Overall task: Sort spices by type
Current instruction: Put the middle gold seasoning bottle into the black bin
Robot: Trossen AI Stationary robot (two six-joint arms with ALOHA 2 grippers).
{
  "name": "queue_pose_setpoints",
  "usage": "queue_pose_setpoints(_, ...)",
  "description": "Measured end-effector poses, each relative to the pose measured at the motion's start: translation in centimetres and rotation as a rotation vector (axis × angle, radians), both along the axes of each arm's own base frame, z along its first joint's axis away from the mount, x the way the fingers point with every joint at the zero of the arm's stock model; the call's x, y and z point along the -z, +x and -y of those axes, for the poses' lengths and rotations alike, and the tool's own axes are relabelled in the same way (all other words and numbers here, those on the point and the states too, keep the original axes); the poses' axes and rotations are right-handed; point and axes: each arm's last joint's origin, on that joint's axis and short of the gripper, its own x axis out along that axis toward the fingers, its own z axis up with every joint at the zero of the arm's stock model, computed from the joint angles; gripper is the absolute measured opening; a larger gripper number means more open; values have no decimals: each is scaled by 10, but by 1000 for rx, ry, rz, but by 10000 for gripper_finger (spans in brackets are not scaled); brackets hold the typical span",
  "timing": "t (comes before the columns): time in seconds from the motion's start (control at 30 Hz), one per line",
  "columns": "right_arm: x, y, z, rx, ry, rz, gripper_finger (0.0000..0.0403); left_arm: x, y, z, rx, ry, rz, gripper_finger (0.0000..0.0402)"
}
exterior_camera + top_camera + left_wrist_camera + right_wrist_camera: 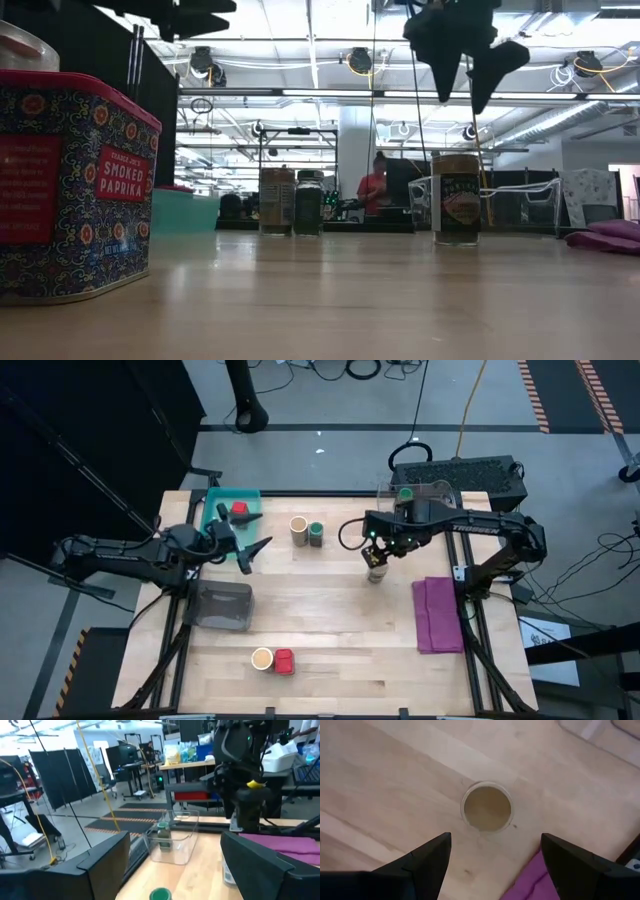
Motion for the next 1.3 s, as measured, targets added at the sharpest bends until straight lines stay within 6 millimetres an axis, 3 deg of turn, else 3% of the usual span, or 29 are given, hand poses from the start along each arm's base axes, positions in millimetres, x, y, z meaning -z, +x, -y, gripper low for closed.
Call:
queue_pose_setpoints(0.27,3,3,6,5,-23,27,293,-7,-1,0,-6,68,45,317)
queue_pose_setpoints(0.57,39,6,6,18,1,29,297,-14,-2,0,-9,94,107,317)
queue_pose_setpoints(0.87,52,6,6,86,36,33,326,-15,-2,0,-11,115,109,317)
queue_pose_setpoints(1.3,88,5,5,119,39,61,327,-13,-2,0,-9,107,96,317)
